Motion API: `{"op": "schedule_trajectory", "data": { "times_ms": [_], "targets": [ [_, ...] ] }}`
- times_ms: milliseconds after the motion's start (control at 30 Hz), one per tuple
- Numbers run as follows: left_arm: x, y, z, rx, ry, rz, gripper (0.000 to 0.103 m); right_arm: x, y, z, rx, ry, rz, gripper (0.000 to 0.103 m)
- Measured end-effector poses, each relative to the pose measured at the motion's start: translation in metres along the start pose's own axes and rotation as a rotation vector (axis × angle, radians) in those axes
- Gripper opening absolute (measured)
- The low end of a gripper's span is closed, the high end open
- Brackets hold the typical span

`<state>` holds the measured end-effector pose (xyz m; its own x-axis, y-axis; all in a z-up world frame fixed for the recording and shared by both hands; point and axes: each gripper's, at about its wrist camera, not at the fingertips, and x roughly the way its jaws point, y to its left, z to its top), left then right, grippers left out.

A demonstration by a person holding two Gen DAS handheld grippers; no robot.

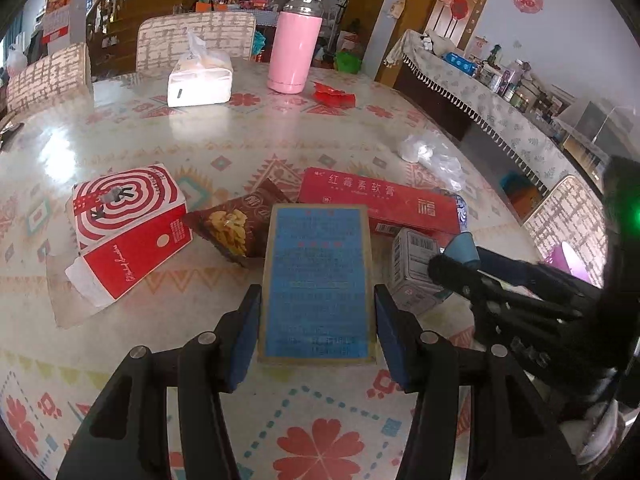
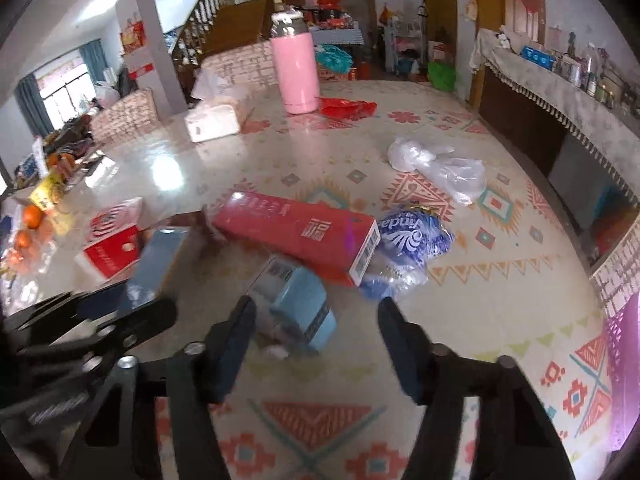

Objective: Collect trash
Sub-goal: 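Grasp the small blue bottle with the right tool while the left holds the card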

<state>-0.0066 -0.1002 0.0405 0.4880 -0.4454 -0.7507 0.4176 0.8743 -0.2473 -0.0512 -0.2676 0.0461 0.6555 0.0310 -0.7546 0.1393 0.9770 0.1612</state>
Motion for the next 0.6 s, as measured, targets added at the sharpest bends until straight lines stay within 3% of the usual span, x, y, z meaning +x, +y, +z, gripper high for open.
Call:
{"op": "schedule_trajectory", "data": {
  "times_ms": [33,100,600],
  "targets": [
    [-0.001,0.0,0.0,0.0,-0.002,-0.002,0.053,-0.001,-0.003,0.0,0.016,-0.005,0.005,0.037],
    [-0.002,-0.001,0.0,0.0,-0.006,-0.008,0.053,-0.005,-0.005,0.0,0.02,-0.012,-0.001,0.017],
    [0.0,-0.012,-0.005,0.028,-0.01,-0.006,0.053,-0.055,-0.035,-0.026,0.08,-0.041,0.016,0.017]
  ]
}}
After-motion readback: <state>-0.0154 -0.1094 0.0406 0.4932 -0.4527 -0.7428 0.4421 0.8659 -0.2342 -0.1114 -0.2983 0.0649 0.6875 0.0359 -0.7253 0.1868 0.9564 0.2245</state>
